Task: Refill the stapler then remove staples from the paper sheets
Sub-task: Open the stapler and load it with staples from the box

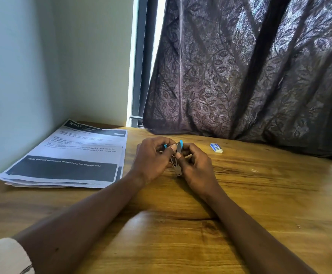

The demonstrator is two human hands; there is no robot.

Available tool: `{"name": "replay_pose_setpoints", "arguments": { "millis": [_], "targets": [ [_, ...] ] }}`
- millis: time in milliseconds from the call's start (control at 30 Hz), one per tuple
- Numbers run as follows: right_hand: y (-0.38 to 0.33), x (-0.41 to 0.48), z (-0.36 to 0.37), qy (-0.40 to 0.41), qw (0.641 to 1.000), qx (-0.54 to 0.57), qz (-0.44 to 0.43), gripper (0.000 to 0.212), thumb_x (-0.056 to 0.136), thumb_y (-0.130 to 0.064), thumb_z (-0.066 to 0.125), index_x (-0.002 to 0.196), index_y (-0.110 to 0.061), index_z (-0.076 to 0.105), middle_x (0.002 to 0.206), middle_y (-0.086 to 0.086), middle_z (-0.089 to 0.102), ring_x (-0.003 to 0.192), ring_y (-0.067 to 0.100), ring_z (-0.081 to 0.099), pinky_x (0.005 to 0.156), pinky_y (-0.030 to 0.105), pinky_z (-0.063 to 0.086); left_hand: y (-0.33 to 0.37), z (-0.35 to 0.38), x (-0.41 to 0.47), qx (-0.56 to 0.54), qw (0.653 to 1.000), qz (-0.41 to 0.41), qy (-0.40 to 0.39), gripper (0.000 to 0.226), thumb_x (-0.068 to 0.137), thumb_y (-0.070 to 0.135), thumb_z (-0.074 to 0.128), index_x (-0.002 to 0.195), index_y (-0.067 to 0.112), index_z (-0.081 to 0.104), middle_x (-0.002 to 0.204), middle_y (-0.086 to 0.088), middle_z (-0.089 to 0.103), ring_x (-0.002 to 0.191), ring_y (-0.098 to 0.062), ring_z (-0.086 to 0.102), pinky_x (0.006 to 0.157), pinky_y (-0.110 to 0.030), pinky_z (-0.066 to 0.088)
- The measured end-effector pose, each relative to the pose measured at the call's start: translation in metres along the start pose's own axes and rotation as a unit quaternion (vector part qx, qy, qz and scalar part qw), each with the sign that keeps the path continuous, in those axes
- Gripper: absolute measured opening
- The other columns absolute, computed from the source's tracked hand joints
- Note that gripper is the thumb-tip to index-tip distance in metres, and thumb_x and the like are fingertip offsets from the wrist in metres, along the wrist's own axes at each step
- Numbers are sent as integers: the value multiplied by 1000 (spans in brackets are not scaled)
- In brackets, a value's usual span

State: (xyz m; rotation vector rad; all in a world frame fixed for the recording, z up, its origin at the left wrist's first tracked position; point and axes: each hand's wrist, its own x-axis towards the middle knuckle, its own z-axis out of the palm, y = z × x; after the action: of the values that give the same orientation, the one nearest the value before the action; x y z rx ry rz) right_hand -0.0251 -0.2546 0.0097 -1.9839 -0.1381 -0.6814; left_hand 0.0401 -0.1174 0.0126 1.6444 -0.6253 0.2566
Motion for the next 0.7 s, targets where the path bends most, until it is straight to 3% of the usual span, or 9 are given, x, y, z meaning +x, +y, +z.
{"name": "replay_pose_setpoints", "arguments": {
  "millis": [267,467,533,600,700],
  "targets": [
    [-1,0,-1,22,1000,0,-18,18,100,-18,63,116,-22,68,99,-7,73,87,8,68,73,21,55,8,2,-2,-26,1000,8,4,16,95,13,70,108,13,78,99,-3,77,80,-19,78,63,-43,65],
    [0,0,-1,14,1000,0,-24,18,100,-17,62,117,-21,67,99,-6,72,88,11,69,75,26,58,8,3,-5,-8,1000,22,18,16,95,15,69,109,14,77,101,-1,76,84,-15,77,63,-40,66],
    [0,1,-3,41,998,41,5,15,101,-16,60,115,-20,66,98,-3,72,90,14,71,78,31,60,8,2,-5,-18,999,19,37,16,96,15,68,110,12,76,100,-3,76,85,-16,77,65,-40,66],
    [0,4,-7,91,982,150,71,11,102,-16,58,112,-15,63,98,4,71,92,24,72,79,41,63,9,-2,-2,-64,996,-4,61,18,97,13,65,112,7,73,99,-9,76,86,-19,77,71,-41,66],
    [-3,4,-9,98,973,191,86,12,102,-15,58,112,-9,61,106,14,69,93,29,72,71,36,63,9,-6,-1,-78,995,-8,59,18,98,12,64,113,6,72,100,-10,76,89,-19,77,75,-40,65]
  ]
}}
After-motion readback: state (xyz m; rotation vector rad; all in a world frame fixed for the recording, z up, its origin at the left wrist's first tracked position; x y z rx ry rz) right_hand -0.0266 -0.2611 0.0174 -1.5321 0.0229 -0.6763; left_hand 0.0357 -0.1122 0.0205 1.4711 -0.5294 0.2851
